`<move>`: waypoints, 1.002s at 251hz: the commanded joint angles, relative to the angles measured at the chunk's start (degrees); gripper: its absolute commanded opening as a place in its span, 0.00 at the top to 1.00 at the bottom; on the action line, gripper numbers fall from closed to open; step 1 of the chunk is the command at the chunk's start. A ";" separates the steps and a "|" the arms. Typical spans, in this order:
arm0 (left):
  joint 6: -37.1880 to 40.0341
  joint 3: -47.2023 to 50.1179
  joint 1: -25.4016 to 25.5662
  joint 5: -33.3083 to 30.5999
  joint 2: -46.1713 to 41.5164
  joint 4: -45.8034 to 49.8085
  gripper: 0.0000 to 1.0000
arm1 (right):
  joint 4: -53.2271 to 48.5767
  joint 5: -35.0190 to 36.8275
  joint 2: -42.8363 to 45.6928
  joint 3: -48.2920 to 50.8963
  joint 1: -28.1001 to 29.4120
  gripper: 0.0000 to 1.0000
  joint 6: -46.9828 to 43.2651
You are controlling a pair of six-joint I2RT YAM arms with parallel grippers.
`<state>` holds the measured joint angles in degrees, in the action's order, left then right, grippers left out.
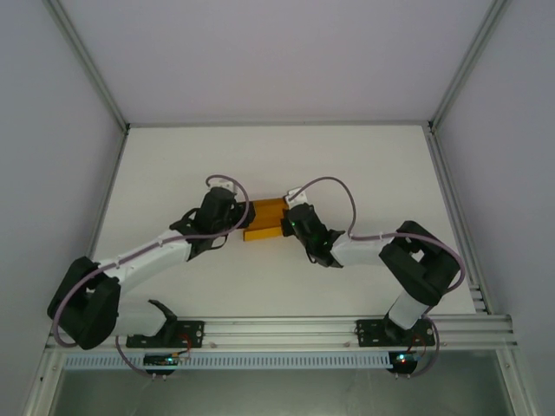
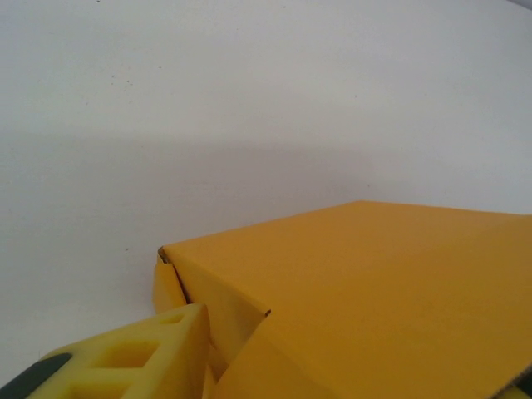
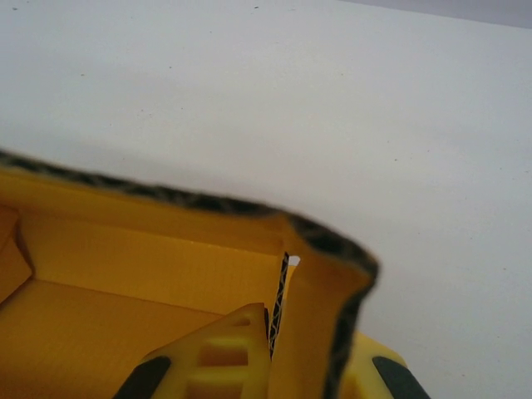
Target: Assemble paper box
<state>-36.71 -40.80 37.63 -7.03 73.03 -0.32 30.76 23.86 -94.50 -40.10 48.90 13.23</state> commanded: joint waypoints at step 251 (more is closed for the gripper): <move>-12.17 2.88 -14.95 24.35 6.56 0.70 0.28 | -3.43 3.62 -0.68 1.61 6.59 0.87 -3.34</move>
<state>-49.08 -39.72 22.87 15.84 77.80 1.32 30.83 28.05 -95.29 -39.97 54.28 10.44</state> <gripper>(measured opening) 0.730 0.118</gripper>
